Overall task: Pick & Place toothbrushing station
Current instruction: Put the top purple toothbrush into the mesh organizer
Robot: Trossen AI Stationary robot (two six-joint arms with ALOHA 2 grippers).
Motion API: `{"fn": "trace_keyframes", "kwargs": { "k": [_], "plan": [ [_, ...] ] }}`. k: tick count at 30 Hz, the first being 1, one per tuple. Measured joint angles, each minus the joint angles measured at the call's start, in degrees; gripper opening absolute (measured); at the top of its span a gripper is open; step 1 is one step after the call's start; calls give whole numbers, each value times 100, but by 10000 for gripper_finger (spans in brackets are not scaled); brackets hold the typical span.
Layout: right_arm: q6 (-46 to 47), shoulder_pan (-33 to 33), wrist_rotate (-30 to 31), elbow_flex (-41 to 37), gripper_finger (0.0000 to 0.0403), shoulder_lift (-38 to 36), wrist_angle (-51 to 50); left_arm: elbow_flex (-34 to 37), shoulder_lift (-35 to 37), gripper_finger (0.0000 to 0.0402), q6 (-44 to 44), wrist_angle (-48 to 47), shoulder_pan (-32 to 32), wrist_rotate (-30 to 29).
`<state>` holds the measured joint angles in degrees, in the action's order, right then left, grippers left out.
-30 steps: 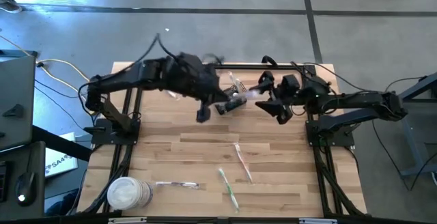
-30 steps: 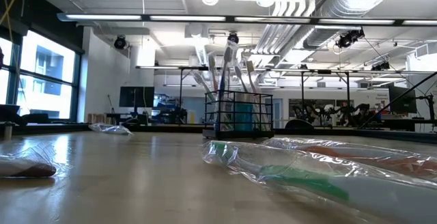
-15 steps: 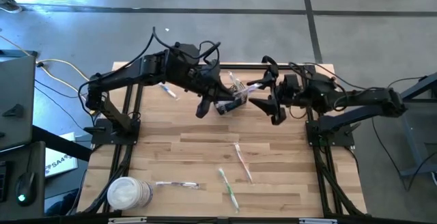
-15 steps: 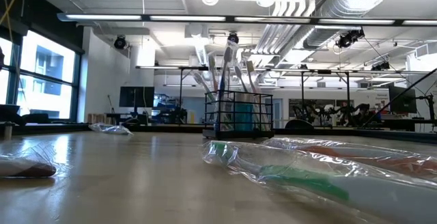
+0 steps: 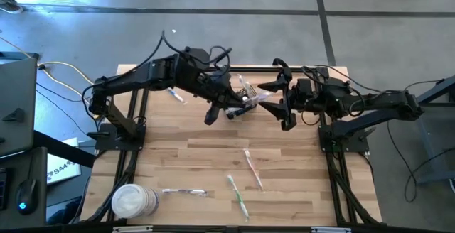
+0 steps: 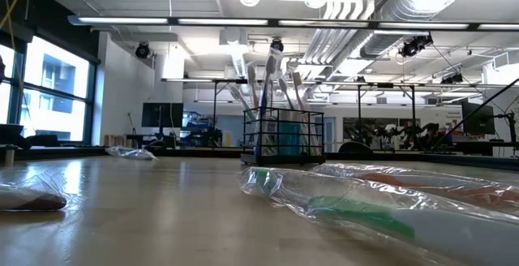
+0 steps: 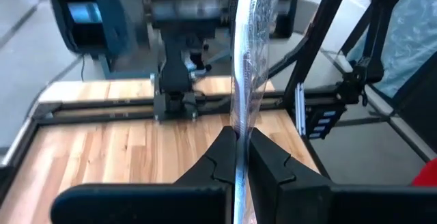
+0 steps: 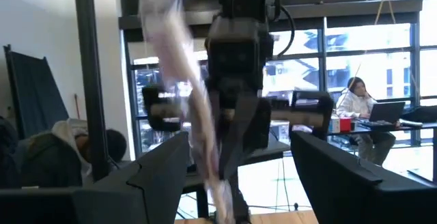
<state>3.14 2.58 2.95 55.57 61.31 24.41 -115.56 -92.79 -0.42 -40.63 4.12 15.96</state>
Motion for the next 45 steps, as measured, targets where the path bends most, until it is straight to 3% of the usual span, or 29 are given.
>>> {"fn": "trace_keyframes", "kwargs": {
  "k": [10, 15, 31, 38, 45],
  "plan": [
    [-156, -2, -10, -2, 249, 108, -32, 469, -11, 9, -48, 353, 2, -2],
    [-182, -2, -14, -2, 226, 104, -54, 469, -11, 9, -48, 363, 4, -6],
    [-499, -13, -196, -2, 15, 104, -167, 469, -11, 22, 14, 210, 6, -50],
    [-471, -13, -194, -4, 12, 104, -180, 469, -11, 90, -5, 148, 0, -184],
    [-450, -13, -179, -4, 10, 104, -291, 467, -9, 119, 10, 50, 0, -204]
  ]
}}
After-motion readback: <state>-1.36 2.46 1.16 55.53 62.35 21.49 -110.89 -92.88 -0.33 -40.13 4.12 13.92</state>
